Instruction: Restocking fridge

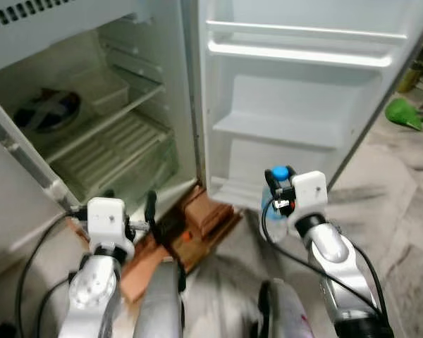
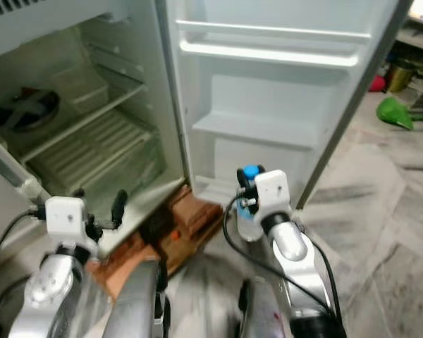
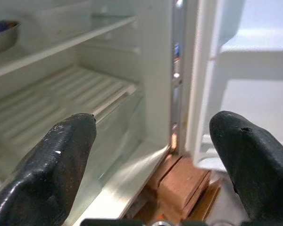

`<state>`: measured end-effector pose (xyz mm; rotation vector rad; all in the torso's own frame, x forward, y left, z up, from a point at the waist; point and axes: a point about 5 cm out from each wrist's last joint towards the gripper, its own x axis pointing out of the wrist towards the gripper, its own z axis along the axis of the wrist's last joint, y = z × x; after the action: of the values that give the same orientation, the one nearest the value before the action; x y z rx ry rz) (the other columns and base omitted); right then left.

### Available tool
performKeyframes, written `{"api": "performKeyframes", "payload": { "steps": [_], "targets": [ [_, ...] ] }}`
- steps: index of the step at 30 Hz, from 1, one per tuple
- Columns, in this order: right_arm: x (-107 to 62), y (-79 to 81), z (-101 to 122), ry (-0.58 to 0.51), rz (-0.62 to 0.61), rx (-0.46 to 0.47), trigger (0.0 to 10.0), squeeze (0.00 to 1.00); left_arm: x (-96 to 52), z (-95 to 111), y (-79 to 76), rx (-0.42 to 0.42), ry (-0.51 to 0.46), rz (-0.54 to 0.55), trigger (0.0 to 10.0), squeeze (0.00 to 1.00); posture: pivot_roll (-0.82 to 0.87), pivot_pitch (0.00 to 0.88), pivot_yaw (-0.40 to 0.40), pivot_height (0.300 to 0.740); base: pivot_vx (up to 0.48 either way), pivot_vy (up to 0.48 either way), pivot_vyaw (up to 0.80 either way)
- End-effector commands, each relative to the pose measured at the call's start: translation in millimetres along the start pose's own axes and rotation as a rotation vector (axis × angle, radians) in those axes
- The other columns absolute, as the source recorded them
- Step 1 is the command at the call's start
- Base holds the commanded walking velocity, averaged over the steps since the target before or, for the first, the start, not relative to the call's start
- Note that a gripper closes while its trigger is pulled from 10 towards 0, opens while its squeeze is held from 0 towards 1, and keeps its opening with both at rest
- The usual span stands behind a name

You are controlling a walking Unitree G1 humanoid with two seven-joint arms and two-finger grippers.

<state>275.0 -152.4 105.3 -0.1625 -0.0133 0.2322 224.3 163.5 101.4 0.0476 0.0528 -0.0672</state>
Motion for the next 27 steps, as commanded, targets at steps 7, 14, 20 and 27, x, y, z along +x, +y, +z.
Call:
{"api": "performKeyframes", "payload": {
  "steps": [7, 14, 20, 27],
  "targets": [
    [1.6, -2.8, 6.3, -0.034, -0.008, -0.021, 10.0, 0.00, 0.4, 0.5, -1.0, -0.006, -0.004, -0.012, 10.0, 0.00, 0.07, 0.128, 0.028, 0.645, 0.254, 0.000, 0.00],
    [2.1, -2.9, 5.4, -0.033, -0.006, -0.023, 10.0, 0.00, 1.2, 0.7, -1.2, -0.006, -0.003, -0.015, 10.0, 0.00, 0.07, 0.131, 0.027, 0.645, 0.260, 0.000, 0.00],
    [2.1, -3.5, 5.0, -0.031, -0.007, -0.024, 10.0, 0.00, 0.7, 0.6, -1.1, -0.006, -0.002, -0.013, 10.0, 0.00, 0.07, 0.133, 0.027, 0.645, 0.259, 0.000, 0.00],
    [1.6, -2.5, 3.9, -0.027, -0.001, -0.025, 10.0, 0.00, -1.2, -1.6, -4.9, -0.040, 0.014, -0.036, 10.0, 0.00, 0.07, 0.134, 0.025, 0.645, 0.036, 0.000, 0.00]
  ]
}}
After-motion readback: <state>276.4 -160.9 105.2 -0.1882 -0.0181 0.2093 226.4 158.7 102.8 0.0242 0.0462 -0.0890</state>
